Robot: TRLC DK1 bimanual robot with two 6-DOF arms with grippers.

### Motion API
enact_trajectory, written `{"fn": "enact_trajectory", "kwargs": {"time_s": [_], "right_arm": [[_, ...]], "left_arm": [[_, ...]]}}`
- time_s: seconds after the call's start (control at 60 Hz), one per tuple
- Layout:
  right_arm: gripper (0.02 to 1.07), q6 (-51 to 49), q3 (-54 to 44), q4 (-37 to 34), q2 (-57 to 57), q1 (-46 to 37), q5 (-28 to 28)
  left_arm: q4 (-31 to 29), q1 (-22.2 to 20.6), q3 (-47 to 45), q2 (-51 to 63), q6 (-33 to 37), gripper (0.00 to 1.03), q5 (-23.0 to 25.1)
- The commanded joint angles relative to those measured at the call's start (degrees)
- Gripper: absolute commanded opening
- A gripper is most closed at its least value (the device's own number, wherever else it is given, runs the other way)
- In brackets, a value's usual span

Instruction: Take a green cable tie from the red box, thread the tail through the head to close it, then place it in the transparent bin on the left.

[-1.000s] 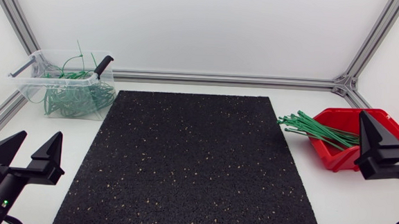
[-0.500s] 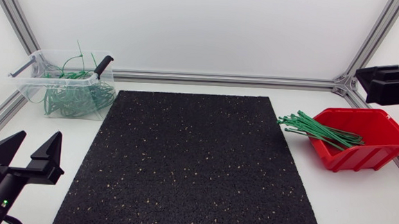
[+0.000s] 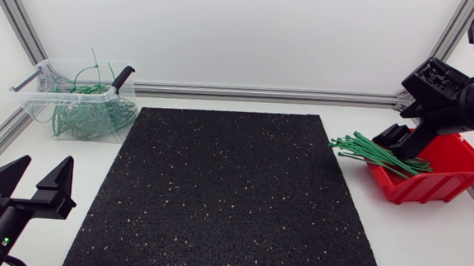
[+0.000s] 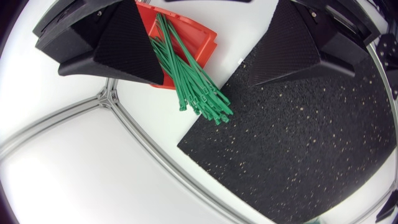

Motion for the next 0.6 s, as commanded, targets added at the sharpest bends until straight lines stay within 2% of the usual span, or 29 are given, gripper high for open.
{"fn": "enact_trajectory", "kwargs": {"time_s": [0.0, 0.133, 0.217, 0.3, 0.583], "right_arm": [[1.02, -8.39, 1.02, -1.73, 3.60, 0.32, -0.58], [1.01, -18.76, 0.23, -1.99, 6.07, -0.30, -1.02], [0.96, -24.56, 0.23, -2.43, 7.56, -0.83, -1.90], [0.96, -29.74, 1.46, -4.37, 9.49, -1.88, -4.36], [0.93, -38.97, 4.89, -7.27, 17.76, -3.29, -7.35]], "left_arm": [[-0.82, 0.23, -2.31, -0.41, -0.78, 0.99, -0.26], [-0.82, 0.23, -2.31, -0.41, -0.78, 0.99, -0.26], [-0.82, 0.23, -2.31, -0.41, -0.78, 0.99, -0.26], [-0.82, 0.32, -2.31, -0.41, -0.78, 0.99, -0.26], [-0.82, 0.23, -2.31, -0.41, -0.78, 0.99, -0.26]]}}
